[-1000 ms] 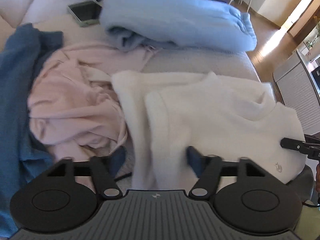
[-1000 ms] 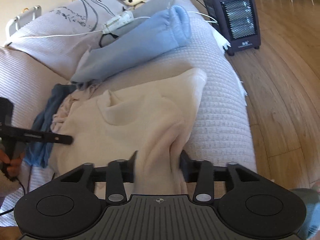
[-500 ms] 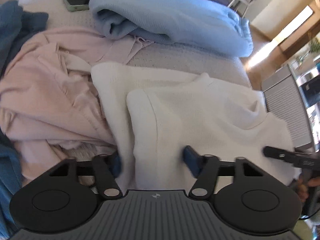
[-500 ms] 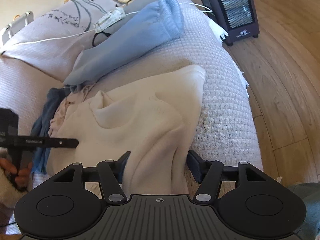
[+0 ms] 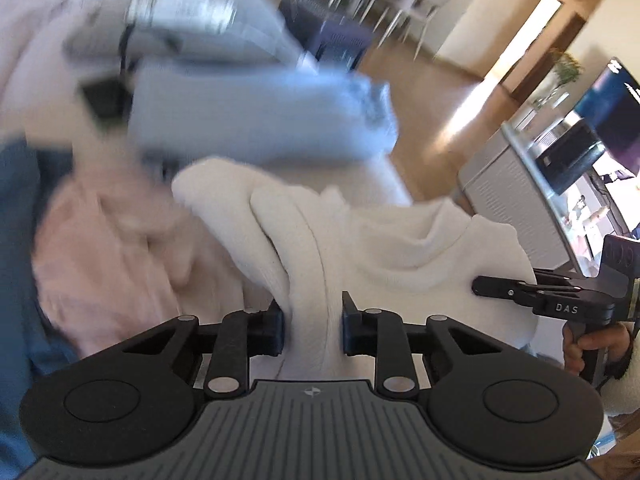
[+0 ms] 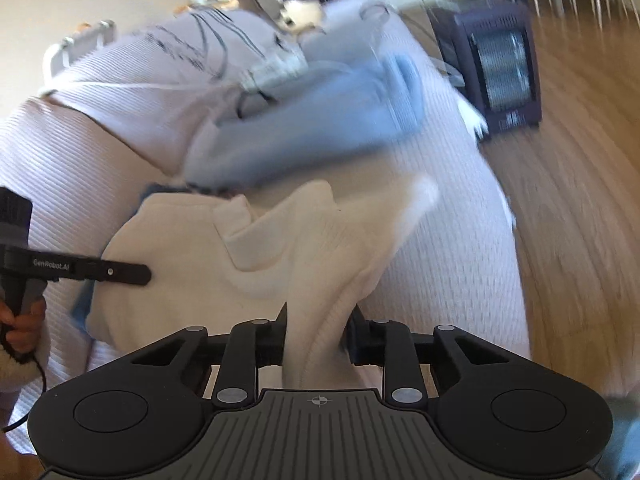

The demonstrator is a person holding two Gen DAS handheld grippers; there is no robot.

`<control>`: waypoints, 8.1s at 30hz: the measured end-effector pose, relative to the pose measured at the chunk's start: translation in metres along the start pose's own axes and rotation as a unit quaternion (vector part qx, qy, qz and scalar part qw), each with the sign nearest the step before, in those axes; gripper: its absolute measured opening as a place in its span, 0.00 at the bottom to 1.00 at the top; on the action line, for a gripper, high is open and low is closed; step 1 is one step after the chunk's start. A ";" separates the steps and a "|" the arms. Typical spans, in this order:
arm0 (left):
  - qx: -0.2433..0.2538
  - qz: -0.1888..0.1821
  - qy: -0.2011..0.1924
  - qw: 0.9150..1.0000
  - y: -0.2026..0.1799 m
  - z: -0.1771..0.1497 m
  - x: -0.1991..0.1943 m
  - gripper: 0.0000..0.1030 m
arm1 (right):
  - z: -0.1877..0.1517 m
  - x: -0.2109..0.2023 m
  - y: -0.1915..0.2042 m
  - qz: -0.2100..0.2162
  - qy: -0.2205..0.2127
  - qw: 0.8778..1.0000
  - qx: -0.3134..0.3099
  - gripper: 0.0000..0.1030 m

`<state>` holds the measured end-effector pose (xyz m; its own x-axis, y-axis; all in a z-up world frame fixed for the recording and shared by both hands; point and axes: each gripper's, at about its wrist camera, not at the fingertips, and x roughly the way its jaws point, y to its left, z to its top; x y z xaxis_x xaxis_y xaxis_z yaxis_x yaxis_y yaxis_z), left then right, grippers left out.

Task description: Fold clothes

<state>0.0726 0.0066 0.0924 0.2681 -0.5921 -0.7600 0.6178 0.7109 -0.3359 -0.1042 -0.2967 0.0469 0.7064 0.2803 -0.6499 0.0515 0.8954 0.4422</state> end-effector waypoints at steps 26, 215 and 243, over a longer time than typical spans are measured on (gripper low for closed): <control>-0.020 0.192 0.017 0.981 0.121 0.174 0.136 0.59 | 0.190 0.169 -0.031 -0.062 -0.048 0.996 -0.049 0.36; -0.112 0.191 0.042 0.974 0.024 -0.130 0.067 0.98 | -0.052 0.126 0.081 -0.175 0.126 0.965 -0.147 1.00; -0.059 0.360 -0.081 0.927 0.113 -0.046 0.004 0.60 | -0.049 0.137 0.088 -0.192 0.123 0.961 -0.158 1.00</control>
<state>0.1096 0.1018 0.0260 0.6932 0.0111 -0.7206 0.1515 0.9753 0.1607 -0.0380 -0.1629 -0.0339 0.4876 -0.0523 -0.8715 0.0301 0.9986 -0.0431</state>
